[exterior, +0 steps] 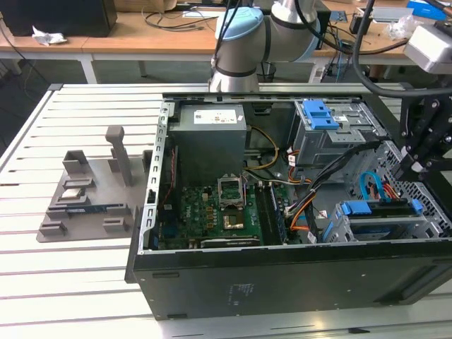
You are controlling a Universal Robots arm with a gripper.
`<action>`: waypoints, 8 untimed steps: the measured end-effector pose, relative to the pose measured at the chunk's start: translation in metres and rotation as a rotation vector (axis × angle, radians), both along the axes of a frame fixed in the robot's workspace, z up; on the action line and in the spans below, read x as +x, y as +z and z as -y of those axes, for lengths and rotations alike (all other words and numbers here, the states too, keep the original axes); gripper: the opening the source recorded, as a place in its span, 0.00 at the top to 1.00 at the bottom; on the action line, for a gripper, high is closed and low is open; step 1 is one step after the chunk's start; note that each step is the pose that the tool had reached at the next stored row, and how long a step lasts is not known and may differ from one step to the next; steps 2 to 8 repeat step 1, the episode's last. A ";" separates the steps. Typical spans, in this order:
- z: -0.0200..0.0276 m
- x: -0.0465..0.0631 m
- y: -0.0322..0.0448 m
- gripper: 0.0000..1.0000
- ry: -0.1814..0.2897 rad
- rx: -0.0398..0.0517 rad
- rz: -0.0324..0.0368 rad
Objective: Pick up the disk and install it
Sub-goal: 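Insert the second disk wire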
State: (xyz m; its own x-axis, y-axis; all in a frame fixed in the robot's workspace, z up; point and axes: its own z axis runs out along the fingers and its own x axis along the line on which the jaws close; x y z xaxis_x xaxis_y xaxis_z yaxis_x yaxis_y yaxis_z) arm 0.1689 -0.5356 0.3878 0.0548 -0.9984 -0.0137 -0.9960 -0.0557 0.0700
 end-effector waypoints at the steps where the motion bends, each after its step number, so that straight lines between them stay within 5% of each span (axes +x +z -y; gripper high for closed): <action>1: 0.0000 0.000 0.0001 0.89 0.000 -0.0001 0.0000; 8: 0.0000 0.000 0.0001 0.89 0.000 -0.0001 0.0000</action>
